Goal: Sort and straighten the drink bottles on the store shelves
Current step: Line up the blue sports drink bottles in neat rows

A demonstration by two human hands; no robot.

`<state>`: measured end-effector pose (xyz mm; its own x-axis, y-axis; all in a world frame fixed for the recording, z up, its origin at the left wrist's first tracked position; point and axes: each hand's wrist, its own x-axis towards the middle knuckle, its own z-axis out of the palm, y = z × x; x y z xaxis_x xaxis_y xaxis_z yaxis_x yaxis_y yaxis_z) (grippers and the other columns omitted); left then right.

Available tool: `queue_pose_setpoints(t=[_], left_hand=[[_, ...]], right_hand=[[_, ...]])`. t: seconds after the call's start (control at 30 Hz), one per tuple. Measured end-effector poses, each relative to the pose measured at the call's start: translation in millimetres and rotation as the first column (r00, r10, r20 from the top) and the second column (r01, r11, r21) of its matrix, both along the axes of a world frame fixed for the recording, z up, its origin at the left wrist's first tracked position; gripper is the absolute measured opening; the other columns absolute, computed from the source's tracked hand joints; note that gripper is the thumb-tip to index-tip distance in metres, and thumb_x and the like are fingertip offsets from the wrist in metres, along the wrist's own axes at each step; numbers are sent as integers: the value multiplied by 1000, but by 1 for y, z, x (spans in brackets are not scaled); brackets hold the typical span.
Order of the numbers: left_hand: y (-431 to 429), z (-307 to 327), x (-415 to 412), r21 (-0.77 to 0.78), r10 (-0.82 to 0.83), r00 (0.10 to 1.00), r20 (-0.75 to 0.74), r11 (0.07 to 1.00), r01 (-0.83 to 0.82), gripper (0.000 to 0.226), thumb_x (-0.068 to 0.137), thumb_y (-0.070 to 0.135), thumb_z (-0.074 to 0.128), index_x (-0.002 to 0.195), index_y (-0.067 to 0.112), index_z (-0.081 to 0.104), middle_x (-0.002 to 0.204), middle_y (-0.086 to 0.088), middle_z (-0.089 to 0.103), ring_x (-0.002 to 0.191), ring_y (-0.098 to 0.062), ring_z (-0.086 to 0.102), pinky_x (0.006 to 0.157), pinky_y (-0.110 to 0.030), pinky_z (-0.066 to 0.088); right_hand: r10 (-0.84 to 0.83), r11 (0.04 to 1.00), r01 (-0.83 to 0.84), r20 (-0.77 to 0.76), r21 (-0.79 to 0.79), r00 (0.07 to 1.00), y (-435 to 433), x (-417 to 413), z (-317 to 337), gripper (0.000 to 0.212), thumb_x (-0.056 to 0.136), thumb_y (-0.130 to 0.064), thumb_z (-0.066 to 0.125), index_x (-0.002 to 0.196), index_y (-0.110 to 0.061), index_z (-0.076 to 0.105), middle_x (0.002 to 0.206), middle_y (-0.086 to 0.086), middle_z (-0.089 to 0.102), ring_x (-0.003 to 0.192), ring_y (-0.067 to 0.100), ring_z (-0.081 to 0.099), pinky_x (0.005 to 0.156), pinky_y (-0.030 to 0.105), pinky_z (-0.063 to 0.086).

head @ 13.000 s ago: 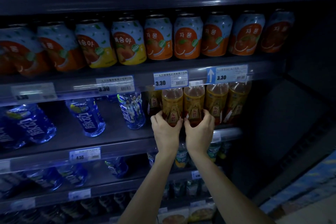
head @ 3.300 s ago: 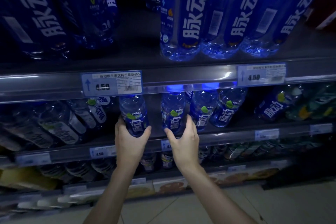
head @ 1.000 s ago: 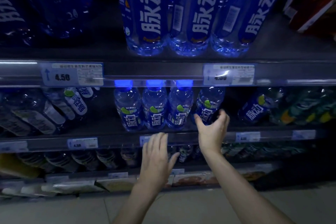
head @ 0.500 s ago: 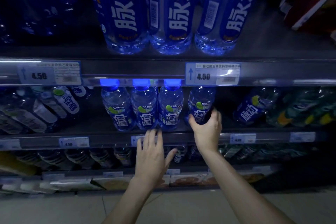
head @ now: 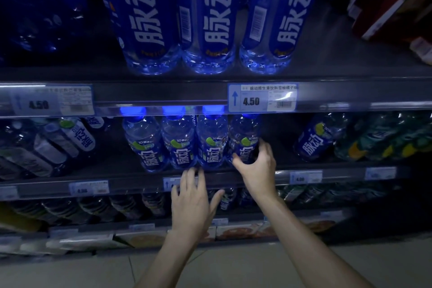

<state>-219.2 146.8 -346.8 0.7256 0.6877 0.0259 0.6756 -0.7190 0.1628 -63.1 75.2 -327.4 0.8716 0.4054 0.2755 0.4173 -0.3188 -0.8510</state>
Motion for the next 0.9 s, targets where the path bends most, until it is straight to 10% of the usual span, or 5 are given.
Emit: queue_pose_setpoints(t=[0.3, 0.67, 0.9], left_hand=[[-11, 10, 8, -64, -17, 999, 36, 998, 19, 78, 89, 68, 26, 144, 13, 28, 147, -11, 32, 138, -26, 25, 110, -40, 28], [-71, 21, 81, -22, -302, 953, -10, 953, 302, 74, 93, 63, 26, 145, 12, 27, 151, -8, 29, 140, -26, 22, 112, -42, 22], [-89, 15, 123, 13, -239, 971, -32, 971, 240, 78, 89, 65, 22, 142, 9, 33, 144, -9, 37, 132, -30, 32, 106, -43, 30]], right_hand=[[66, 997, -70, -83, -37, 994, -12, -5, 5, 71, 78, -32, 79, 138, -16, 46, 126, -9, 48, 112, -4, 44, 90, 3, 31], [-377, 925, 378, 44, -27, 925, -93, 63, 18, 52, 83, -23, 74, 127, -7, 50, 119, 9, 51, 111, 29, 53, 88, 39, 49], [-382, 924, 381, -77, -38, 921, -102, 102, 5, 75, 80, -32, 78, 139, -7, 40, 134, 12, 44, 124, 31, 46, 98, 41, 44]])
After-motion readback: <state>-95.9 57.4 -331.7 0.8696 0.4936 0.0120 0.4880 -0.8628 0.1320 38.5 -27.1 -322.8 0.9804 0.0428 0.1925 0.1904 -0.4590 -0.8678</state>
